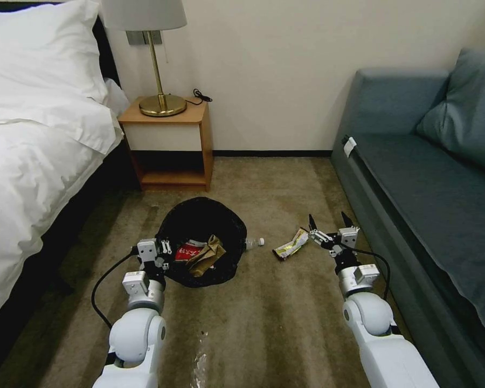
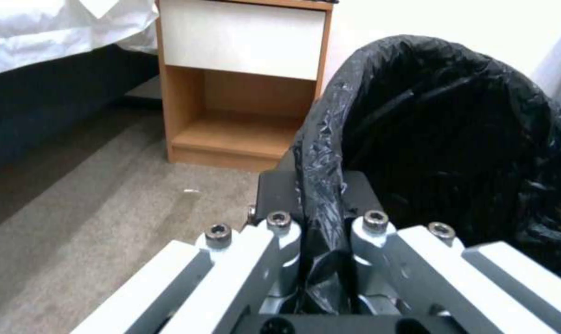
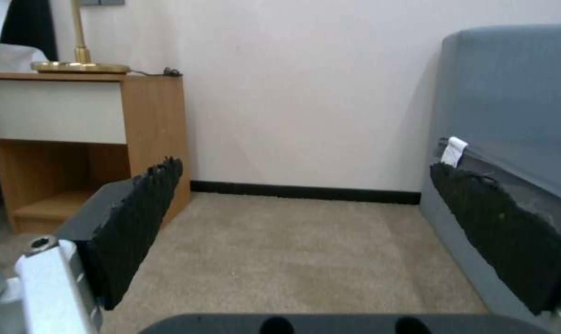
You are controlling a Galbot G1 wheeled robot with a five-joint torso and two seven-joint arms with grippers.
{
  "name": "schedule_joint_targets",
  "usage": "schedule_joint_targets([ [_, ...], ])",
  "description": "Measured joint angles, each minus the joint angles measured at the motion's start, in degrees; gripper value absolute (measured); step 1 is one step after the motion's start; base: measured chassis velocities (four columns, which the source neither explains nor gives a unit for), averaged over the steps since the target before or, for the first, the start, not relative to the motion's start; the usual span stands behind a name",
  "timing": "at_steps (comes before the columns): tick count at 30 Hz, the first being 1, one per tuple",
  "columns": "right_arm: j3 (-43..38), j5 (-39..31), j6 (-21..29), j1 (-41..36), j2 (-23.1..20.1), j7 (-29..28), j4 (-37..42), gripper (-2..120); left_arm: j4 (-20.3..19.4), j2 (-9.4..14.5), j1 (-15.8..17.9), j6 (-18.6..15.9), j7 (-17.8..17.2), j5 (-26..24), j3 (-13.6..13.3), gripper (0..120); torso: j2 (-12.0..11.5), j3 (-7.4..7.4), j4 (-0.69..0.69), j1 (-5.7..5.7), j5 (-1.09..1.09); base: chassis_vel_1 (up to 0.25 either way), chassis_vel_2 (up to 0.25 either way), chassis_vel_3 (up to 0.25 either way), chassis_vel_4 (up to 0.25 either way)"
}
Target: Pick up the trash bin, then pick up the garbage on the floor and place it into the trash bin.
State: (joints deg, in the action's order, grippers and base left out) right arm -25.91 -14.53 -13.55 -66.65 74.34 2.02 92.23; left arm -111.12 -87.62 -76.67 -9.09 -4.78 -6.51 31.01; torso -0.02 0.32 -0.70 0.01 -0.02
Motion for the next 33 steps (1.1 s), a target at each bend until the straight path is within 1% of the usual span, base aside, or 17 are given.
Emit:
schedule_joint_targets([
  [11, 0.8, -0.3, 0.1, -0.4, -0.4, 0.3, -0.9, 100, -0.4, 0.2, -0.3, 0.2, -0.1, -0.2, 0.3, 4, 0.0, 0.0, 0.0, 0.0, 0.0, -0.077, 0.093, 0.08, -0.087],
  [27, 1.3, -0.4, 0.4, -0.5, -0.9, 0.5, -1.5, 100, -0.6, 0.1, 0.1, 0.2, -0.1, -0.3, 0.3, 4, 0.0, 0.0, 0.01, 0.0, 0.0, -0.096, 0.097, 0.103, -0.099],
  [31, 3.5, -1.9, 0.8, -0.2, -2.7, -0.2, -2.6, 100, -0.7, 0.1, 0.1, 0.4, -0.1, -0.5, 0.4, 4, 0.0, 0.0, 0.0, 0.0, 0.0, -0.078, 0.091, 0.083, -0.085],
  [33, 6.7, -2.3, 0.7, 1.0, -5.7, -0.9, -4.1, 100, -0.8, -0.1, 0.0, 0.6, -0.1, -0.8, 0.5, 4, 0.0, 0.01, 0.01, 0.0, 0.04, -0.075, 0.085, 0.073, -0.084],
])
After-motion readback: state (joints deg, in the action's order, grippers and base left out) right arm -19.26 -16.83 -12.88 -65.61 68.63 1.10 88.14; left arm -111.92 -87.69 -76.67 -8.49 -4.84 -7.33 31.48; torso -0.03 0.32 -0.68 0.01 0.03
